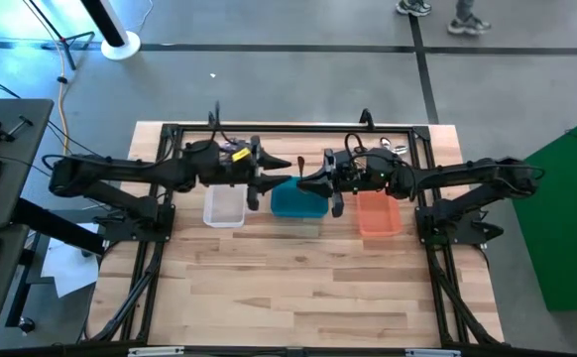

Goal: Sort silverware by color (type)
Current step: Put the black spoon into the transparent bin

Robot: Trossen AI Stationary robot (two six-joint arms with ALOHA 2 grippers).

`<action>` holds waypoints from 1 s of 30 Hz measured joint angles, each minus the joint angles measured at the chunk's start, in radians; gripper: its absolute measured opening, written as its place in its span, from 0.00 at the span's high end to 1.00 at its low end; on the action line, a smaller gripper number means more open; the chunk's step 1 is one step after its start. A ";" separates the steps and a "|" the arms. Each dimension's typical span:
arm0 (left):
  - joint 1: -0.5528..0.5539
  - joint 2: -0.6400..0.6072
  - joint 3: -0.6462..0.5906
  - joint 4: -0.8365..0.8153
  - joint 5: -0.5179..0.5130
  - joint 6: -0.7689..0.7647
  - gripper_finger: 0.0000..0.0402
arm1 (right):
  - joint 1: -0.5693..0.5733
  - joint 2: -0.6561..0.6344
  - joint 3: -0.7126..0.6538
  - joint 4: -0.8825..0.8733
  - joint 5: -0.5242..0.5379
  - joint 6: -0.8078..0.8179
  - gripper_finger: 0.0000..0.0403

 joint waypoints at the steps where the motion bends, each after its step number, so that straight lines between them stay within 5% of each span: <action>1: 0.001 0.004 0.006 -0.001 0.010 0.000 0.55 | 0.000 0.000 0.000 -0.008 0.000 0.000 1.00; 19: 0.007 0.129 0.105 0.004 0.051 0.083 0.54 | -0.006 0.000 0.000 -0.031 -0.012 -0.019 1.00; 24: 0.015 0.129 0.105 -0.007 0.053 0.116 0.66 | -0.006 0.000 0.000 -0.031 -0.013 -0.021 1.00; 30: 0.021 0.129 0.105 -0.016 0.062 0.150 0.93 | -0.008 0.000 -0.002 -0.033 -0.012 -0.021 1.00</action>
